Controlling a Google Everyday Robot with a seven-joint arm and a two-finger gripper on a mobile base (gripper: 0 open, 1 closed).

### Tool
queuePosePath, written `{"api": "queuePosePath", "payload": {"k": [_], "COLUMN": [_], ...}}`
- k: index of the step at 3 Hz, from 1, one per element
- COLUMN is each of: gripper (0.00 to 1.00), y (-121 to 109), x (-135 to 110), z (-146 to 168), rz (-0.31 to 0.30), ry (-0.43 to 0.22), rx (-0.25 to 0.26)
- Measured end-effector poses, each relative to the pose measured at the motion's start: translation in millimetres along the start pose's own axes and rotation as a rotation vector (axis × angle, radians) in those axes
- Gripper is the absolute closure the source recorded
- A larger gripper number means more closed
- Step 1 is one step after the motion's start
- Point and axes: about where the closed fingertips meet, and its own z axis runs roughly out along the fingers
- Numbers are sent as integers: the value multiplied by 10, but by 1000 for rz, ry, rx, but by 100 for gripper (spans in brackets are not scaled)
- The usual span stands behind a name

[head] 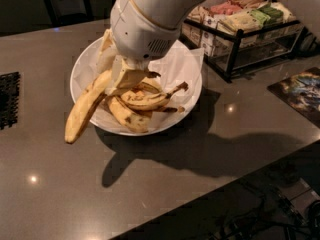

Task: Pick banana from white bowl

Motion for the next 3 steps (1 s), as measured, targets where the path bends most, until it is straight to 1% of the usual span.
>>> {"api": "queuePosePath", "payload": {"k": [1,2,3], "gripper": [100,100,100], "y": [122,326,593], "x": [-213,-162,134], "z": [-242,-640,-1034], "rz": [-76,-75,-19], "ry": [-19,-30,2], "rx": [90,264,444]}}
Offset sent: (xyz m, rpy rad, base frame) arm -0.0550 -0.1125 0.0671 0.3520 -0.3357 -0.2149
